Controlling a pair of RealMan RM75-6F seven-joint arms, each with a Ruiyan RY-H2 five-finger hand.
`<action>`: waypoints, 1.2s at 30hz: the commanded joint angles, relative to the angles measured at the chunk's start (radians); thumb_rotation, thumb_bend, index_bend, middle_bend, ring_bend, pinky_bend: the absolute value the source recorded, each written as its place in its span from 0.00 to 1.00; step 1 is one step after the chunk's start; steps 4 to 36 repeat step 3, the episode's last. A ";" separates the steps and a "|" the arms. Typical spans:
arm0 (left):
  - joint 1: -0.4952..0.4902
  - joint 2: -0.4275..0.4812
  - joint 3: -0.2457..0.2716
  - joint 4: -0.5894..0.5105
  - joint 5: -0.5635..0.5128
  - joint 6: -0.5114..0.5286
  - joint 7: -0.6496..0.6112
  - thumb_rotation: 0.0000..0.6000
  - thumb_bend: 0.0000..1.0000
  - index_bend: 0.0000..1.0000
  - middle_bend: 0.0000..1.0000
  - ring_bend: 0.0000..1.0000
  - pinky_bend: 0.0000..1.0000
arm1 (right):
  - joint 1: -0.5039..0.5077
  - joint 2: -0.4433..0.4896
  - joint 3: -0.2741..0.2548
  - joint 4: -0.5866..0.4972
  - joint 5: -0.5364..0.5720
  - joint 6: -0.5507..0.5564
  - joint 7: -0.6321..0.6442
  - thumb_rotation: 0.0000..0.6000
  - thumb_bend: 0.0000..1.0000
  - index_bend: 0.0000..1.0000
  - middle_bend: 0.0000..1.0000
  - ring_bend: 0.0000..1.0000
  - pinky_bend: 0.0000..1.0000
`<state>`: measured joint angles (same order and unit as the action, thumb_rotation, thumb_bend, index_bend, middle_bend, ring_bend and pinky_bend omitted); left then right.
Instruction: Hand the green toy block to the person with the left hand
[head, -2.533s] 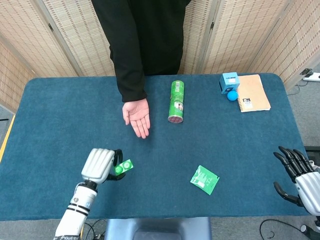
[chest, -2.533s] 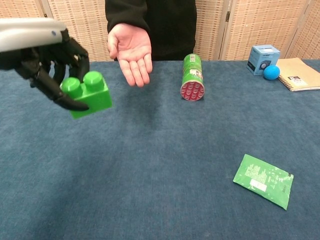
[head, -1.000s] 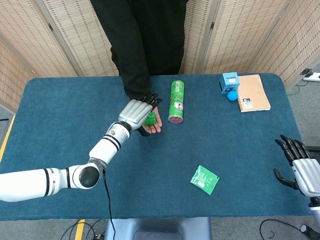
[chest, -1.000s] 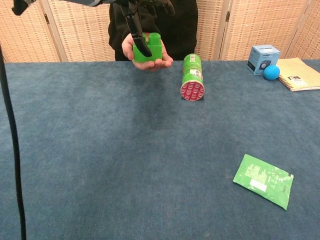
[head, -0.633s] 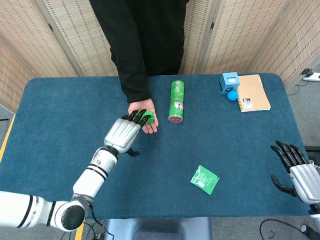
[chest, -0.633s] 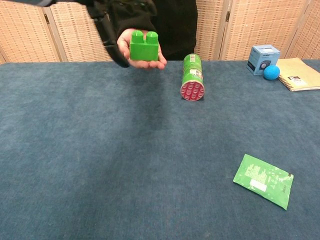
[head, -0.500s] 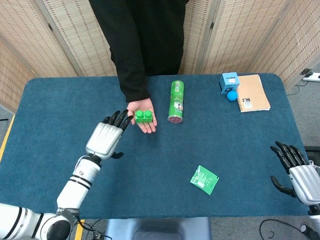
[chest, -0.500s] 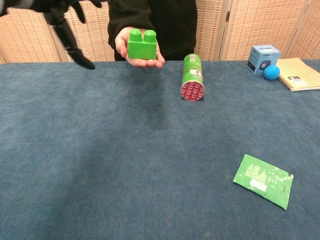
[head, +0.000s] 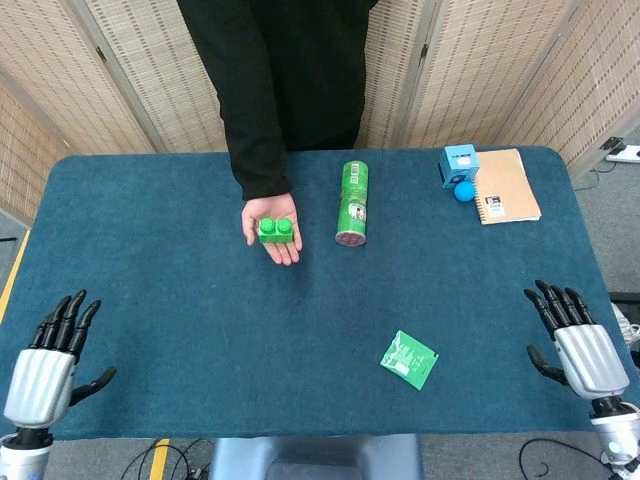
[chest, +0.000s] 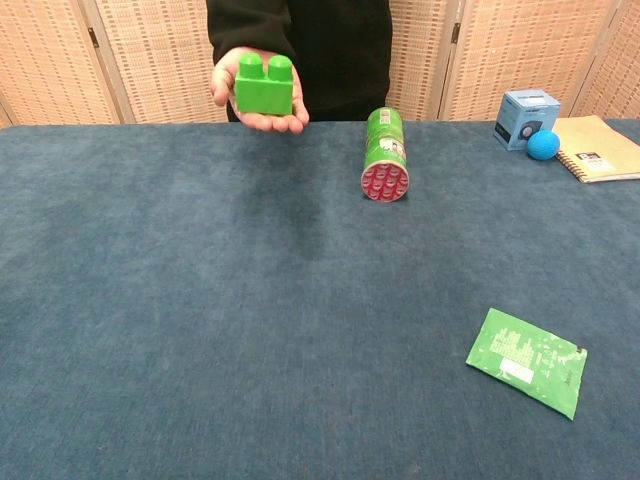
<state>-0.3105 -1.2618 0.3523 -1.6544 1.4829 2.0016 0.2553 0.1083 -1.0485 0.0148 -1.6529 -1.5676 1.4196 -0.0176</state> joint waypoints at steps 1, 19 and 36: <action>0.139 -0.046 -0.021 0.159 -0.055 0.017 -0.179 1.00 0.14 0.00 0.00 0.01 0.22 | 0.005 -0.009 0.012 -0.004 0.019 -0.007 -0.015 1.00 0.32 0.00 0.00 0.00 0.00; 0.148 -0.042 -0.035 0.172 -0.055 -0.015 -0.198 1.00 0.14 0.00 0.00 0.01 0.22 | 0.005 -0.012 0.015 -0.004 0.025 -0.005 -0.022 1.00 0.32 0.00 0.00 0.00 0.00; 0.148 -0.042 -0.035 0.172 -0.055 -0.015 -0.198 1.00 0.14 0.00 0.00 0.01 0.22 | 0.005 -0.012 0.015 -0.004 0.025 -0.005 -0.022 1.00 0.32 0.00 0.00 0.00 0.00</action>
